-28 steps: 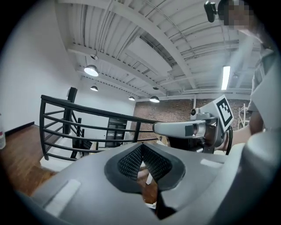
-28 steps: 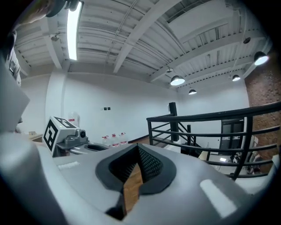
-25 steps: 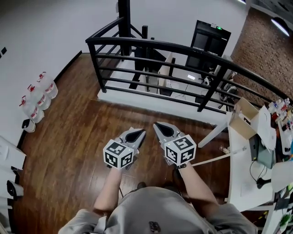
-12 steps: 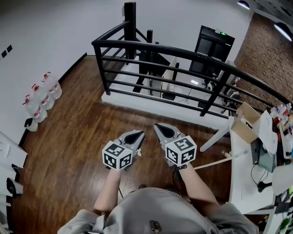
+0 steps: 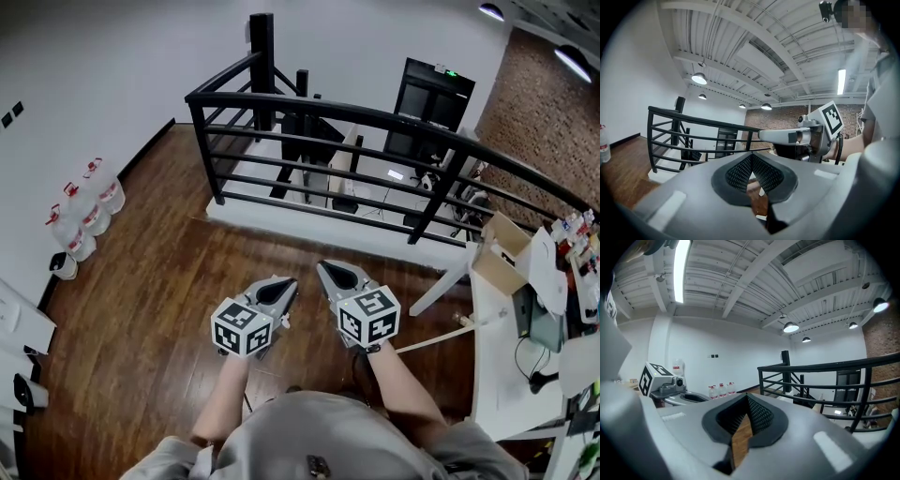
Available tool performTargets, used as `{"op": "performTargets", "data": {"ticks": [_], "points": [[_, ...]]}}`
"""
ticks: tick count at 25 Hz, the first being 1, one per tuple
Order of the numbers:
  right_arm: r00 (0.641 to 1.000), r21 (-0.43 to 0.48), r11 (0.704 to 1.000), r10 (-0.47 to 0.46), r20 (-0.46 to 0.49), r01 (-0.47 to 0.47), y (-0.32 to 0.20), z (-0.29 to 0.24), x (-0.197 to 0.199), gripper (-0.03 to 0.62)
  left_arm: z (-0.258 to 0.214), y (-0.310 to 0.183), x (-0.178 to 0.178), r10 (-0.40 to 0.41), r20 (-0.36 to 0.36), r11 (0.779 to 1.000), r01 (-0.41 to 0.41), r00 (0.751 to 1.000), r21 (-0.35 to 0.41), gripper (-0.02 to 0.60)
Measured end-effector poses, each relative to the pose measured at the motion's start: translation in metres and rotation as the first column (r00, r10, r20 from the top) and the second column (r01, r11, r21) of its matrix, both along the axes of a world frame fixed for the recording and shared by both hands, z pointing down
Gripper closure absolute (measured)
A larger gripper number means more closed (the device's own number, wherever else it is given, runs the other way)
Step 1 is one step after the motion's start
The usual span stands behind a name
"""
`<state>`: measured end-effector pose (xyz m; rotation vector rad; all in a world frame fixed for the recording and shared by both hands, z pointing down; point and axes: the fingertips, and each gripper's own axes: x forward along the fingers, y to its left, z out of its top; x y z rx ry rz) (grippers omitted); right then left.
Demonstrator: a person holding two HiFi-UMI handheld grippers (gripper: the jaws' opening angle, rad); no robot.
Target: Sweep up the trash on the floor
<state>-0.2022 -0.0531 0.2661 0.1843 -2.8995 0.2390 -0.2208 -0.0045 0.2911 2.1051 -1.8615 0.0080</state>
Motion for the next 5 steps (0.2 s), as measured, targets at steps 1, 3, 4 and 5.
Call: {"op": "performTargets", "data": {"ticks": [1, 3, 4, 5], "points": [[1.0, 0.0, 1.0, 0.002, 0.0, -0.002, -0.0004, 0.0003, 0.0005, 0.594, 0.0003, -0.0007, 0.0007, 0.003, 0.001, 1.0, -0.003, 1.0, 0.0, 0.575], [1.0, 0.002, 1.0, 0.003, 0.003, -0.003, -0.0021, 0.0, 0.0007, 0.594, -0.0001, -0.0033, 0.0015, 0.009, 0.003, 1.0, -0.009, 1.0, 0.003, 0.575], [1.0, 0.003, 1.0, 0.004, 0.005, -0.004, -0.0032, -0.0003, 0.0007, 0.594, -0.0005, -0.0047, 0.002, 0.012, 0.004, 1.0, -0.012, 1.0, 0.005, 0.575], [1.0, 0.003, 1.0, 0.005, 0.007, -0.005, -0.0042, -0.0006, 0.0006, 0.594, -0.0009, -0.0062, 0.0024, 0.014, 0.005, 1.0, -0.015, 1.0, 0.006, 0.575]]}}
